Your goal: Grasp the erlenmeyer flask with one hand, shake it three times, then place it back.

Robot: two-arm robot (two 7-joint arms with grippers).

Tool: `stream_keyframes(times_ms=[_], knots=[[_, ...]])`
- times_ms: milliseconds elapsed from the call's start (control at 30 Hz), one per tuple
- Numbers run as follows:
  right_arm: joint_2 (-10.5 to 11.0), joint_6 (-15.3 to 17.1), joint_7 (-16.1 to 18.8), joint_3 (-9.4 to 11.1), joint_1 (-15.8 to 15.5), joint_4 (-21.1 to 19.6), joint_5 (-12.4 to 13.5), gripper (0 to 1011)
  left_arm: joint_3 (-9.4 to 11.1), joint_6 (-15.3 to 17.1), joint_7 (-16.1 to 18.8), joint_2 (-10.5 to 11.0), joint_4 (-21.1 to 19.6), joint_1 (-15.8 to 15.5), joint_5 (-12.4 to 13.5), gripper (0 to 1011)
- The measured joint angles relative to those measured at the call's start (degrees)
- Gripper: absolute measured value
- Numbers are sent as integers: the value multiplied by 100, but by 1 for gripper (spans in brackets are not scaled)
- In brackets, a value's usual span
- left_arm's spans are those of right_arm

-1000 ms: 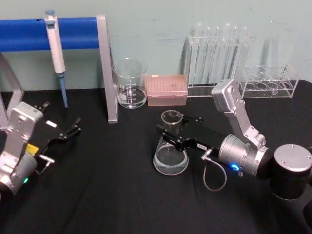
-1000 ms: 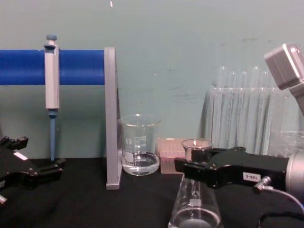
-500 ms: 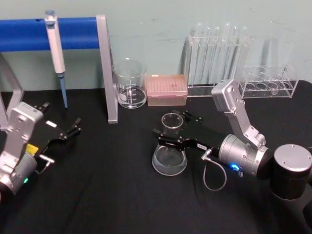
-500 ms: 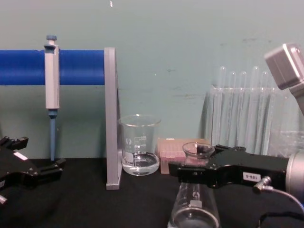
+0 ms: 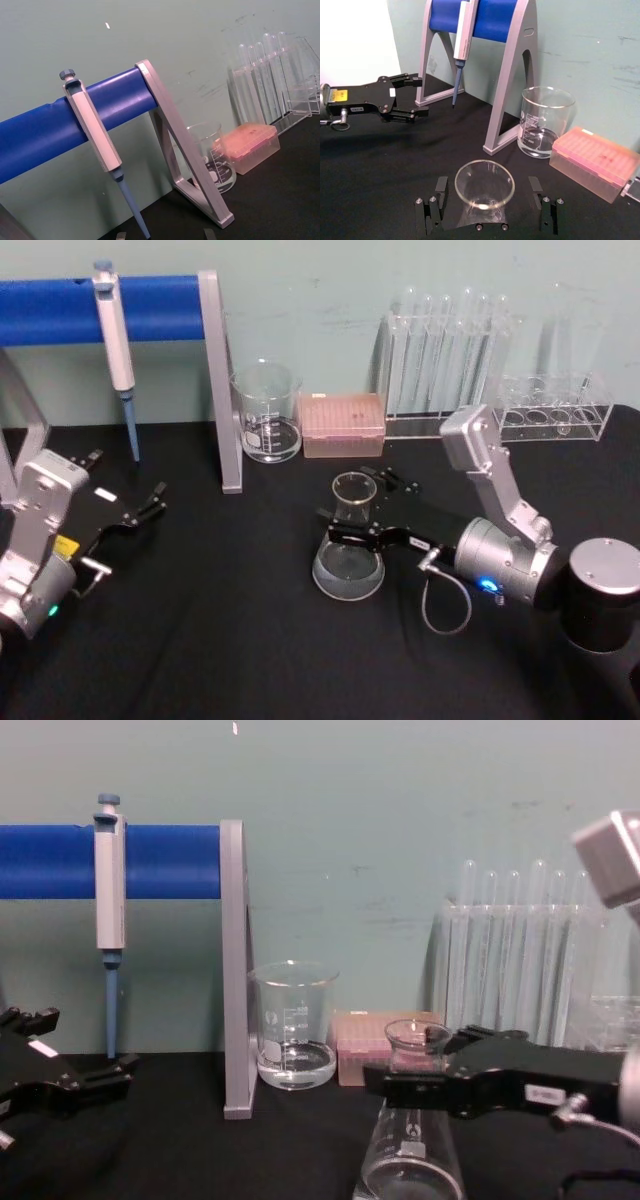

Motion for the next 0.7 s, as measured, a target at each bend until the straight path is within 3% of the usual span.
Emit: stream_keyframes(times_ms=[467, 700], knots=[[557, 67, 70, 270, -472, -605, 308, 1002, 0, 0, 0, 0, 0, 0, 0, 1001], [711, 17, 66, 349, -579, -760, 385, 1002, 0, 0, 0, 0, 0, 0, 0, 1000]])
